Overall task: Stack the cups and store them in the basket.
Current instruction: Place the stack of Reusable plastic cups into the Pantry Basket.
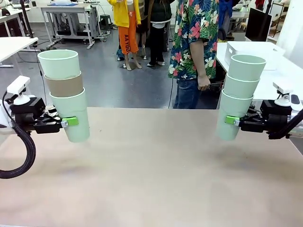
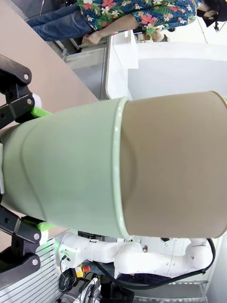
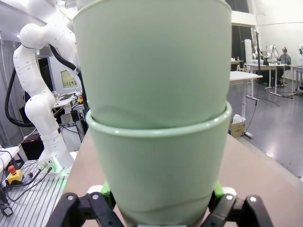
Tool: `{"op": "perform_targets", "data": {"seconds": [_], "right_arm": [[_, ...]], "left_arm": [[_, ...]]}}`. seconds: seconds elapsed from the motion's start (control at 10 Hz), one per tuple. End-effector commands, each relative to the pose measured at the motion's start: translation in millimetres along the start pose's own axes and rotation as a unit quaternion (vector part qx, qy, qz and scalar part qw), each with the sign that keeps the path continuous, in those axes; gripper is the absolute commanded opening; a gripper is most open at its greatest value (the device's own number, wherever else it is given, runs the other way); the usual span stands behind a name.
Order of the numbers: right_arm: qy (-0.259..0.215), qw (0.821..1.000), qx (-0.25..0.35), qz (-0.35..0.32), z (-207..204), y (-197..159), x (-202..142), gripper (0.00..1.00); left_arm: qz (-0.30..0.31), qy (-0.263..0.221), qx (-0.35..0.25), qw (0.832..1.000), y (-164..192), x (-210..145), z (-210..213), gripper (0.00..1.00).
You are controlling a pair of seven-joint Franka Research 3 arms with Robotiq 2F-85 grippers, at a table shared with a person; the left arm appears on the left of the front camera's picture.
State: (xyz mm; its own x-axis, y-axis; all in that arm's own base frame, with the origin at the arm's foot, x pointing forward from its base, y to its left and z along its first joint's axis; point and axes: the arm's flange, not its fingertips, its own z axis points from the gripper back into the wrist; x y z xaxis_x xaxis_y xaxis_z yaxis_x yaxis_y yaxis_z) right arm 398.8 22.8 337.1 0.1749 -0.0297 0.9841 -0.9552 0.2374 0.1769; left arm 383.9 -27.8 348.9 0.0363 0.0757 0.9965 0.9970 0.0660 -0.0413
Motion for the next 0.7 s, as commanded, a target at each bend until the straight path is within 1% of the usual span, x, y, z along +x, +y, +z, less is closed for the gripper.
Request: {"op": "perform_targets", "data": {"seconds": [0.0, 0.6], "right_arm": [[-0.003, 1.000, 0.000, 0.006, 0.2, 0.5, 3.7, 0.86], [-0.003, 1.000, 0.000, 0.006, 0.2, 0.5, 3.7, 0.86]], "left_arm": [[-0.003, -0.007, -0.001, 1.000, -0.8, 3.6, 0.2, 0.86], [-0.003, -0.007, -0.001, 1.000, -0.8, 3.6, 0.2, 0.86]]}}
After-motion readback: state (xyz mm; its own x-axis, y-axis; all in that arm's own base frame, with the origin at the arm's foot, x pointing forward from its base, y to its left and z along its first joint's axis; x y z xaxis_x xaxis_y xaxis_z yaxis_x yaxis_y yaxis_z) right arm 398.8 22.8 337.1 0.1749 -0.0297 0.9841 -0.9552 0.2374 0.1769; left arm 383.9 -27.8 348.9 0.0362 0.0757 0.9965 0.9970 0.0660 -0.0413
